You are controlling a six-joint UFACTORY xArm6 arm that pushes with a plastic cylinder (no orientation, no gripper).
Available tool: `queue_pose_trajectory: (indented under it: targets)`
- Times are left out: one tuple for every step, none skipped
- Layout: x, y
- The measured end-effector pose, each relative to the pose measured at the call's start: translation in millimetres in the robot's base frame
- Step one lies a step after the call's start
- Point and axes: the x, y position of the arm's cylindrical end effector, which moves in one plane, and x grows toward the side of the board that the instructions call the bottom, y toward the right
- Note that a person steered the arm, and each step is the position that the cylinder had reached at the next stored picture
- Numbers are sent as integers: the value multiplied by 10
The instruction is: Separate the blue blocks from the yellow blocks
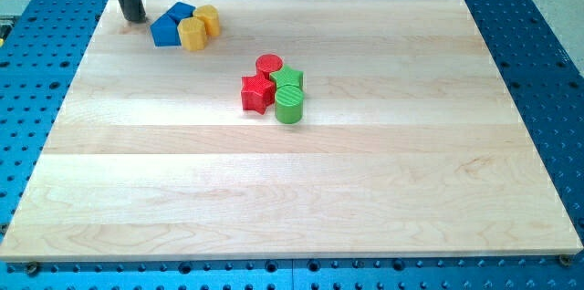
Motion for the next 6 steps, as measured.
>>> queue_pose_trajectory:
  targets:
    - [0, 0]
    - [24, 0]
    - [57, -2]
    - [57, -5]
    - [57, -5]
    - [57, -8]
